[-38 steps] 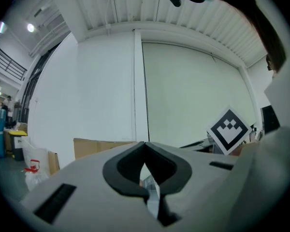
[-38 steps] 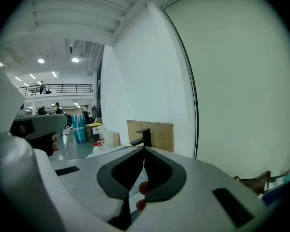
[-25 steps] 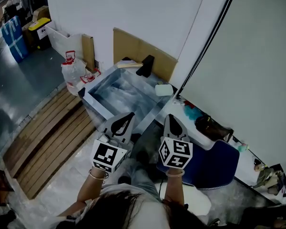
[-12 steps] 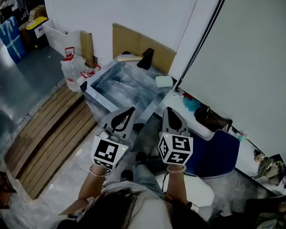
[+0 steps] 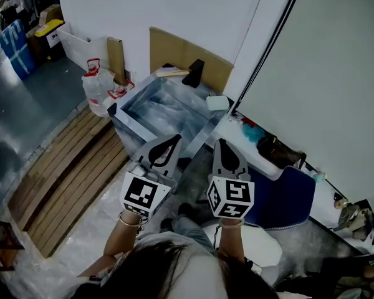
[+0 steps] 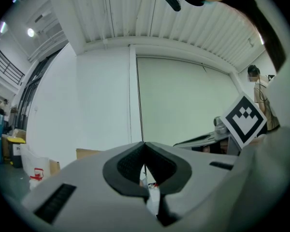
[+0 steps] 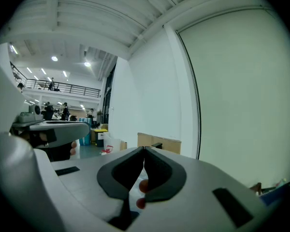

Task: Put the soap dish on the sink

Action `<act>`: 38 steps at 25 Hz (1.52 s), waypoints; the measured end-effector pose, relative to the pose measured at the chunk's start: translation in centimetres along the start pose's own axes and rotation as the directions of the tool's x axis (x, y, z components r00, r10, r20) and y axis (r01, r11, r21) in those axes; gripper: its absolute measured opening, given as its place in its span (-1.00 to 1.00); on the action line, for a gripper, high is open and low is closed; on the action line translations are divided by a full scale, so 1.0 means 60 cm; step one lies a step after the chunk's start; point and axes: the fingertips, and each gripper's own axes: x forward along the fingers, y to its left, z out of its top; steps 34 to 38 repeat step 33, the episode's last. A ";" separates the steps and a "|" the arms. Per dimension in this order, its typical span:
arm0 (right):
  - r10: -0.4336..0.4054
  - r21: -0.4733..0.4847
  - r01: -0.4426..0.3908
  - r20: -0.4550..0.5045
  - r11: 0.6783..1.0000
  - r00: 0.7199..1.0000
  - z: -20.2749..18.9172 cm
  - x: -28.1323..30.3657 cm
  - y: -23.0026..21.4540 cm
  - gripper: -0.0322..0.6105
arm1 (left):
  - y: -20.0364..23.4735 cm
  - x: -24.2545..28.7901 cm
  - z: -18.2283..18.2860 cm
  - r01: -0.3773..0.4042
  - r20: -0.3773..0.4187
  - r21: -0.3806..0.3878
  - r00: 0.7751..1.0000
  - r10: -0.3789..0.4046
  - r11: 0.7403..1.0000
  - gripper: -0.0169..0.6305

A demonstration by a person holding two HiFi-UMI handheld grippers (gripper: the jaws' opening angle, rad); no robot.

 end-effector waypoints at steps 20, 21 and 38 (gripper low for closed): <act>0.004 0.002 -0.004 -0.015 1.000 1.000 -0.004 0.008 -0.011 -0.82 | 0.014 0.024 -0.018 0.000 -0.014 -0.033 1.000 0.000 0.999 -0.92; 0.003 0.004 -0.003 -0.017 1.000 1.000 -0.005 0.008 -0.011 -0.82 | 0.014 0.024 -0.020 0.000 -0.015 -0.037 1.000 -0.001 0.999 -0.92; 0.002 0.012 -0.002 -0.022 1.000 1.000 -0.013 0.014 -0.006 -0.82 | 0.015 0.031 -0.034 0.019 -0.014 -0.071 1.000 -0.020 0.997 -0.92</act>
